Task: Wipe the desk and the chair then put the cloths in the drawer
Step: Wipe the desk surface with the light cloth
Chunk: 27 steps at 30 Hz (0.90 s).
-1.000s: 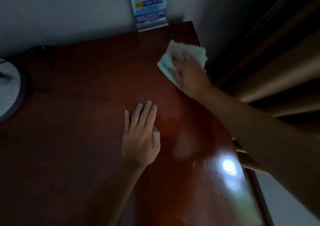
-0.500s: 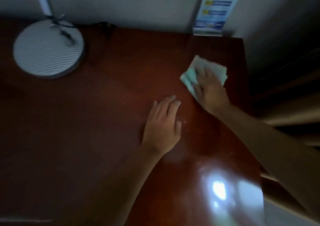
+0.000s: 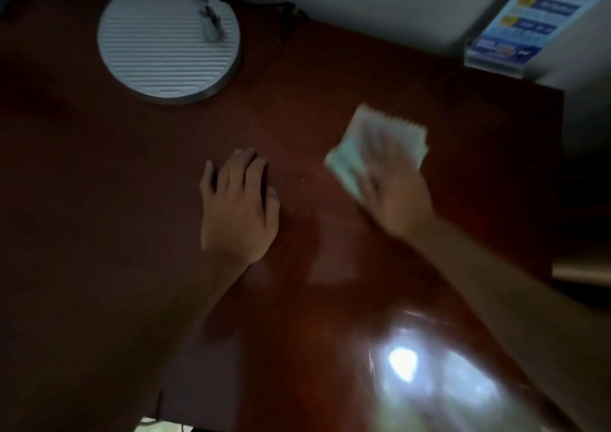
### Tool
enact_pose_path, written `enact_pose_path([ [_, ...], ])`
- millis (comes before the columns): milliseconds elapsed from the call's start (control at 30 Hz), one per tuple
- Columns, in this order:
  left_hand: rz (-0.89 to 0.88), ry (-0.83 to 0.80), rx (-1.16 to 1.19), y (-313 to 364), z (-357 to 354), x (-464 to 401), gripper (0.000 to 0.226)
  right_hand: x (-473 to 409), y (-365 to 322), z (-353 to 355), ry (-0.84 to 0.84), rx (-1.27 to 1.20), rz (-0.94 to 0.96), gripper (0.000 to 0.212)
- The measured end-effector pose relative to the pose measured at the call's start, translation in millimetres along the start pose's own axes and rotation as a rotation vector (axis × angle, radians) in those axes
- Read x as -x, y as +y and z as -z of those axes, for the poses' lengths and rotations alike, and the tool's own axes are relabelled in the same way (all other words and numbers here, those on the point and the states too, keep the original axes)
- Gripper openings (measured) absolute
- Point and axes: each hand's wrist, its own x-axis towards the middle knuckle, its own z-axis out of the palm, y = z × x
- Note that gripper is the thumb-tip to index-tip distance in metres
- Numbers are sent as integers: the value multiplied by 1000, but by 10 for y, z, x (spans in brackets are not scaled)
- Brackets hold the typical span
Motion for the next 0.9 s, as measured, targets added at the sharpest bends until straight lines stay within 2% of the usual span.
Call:
enact_pose_path([
  [67,3,8,-1,7,4,-9,42,-697,234,90,35,-8,-162,51],
  [167,-1,25,-14,2,6,-14,42,-1062,31,18,24,17,-151,50],
  [233,-7,42,-13,4,-6,-28,42,-633,-339,-97,28,-23,-65,48],
  [300,-9,37,-12,3,-20,-15,44,-7,-674,-177,4,-97,121,48],
  [400,-8,27,-24,6,-12,-23,43,265,-602,-112,-137,-87,377,49],
  [433,-13,28,-23,9,-13,-22,43,109,-471,-63,-158,-65,358,49],
  [533,2,30,-17,3,-13,-32,43,-748,-69,63,-111,15,-28,49],
  [567,8,27,-17,7,-12,-26,43,-1007,49,106,-102,32,-89,50],
  [667,-6,30,-17,1,-22,-19,43,-1090,-40,38,-39,42,-98,50],
  [800,-3,38,-6,6,-20,-19,43,-168,-501,-152,11,-38,101,47],
  [867,0,36,-7,3,-16,-15,43,-314,-348,-124,-29,-37,133,47],
  [900,-6,35,-4,-5,-20,-15,42,-509,-225,-88,-29,-9,78,47],
])
